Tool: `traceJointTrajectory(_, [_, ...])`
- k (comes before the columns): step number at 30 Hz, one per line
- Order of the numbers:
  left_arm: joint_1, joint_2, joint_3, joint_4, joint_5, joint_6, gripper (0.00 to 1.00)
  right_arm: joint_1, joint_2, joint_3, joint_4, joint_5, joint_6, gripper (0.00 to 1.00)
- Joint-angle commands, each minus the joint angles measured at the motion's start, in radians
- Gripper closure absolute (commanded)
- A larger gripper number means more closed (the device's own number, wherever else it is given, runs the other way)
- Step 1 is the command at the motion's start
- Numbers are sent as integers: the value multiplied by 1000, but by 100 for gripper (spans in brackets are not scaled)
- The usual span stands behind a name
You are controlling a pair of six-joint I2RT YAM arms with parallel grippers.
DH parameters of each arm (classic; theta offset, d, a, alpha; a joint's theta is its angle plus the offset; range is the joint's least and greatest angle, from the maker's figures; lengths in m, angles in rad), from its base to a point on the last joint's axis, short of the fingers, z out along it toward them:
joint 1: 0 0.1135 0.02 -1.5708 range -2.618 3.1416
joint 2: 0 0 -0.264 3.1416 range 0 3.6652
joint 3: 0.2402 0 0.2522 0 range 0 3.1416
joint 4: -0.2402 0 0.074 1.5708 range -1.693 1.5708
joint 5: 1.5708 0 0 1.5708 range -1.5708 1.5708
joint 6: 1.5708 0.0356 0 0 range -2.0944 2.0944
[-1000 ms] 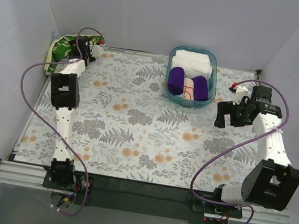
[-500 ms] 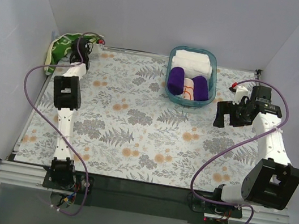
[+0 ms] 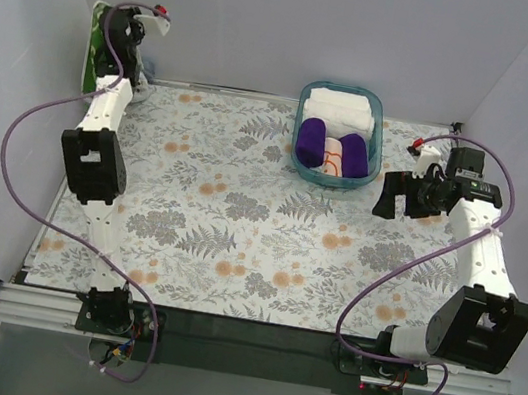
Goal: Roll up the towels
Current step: Grab a towel with the left arm, then move the towel to the center of the board
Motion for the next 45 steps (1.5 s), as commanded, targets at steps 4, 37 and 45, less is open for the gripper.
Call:
traceJointTrajectory(4, [-12,-447,-145,-244,144,-145,100,-1,-70,103,-32,-105,-15,2])
traceJointTrajectory(37, [-692,-1005,-1032,-878,584,-908,86,225,48,140,-120,-222,-47,43])
traceJointTrajectory(45, [-608,-1126,-995,-1251,849,-554,38,317,132,171,-100,-183,-37,41])
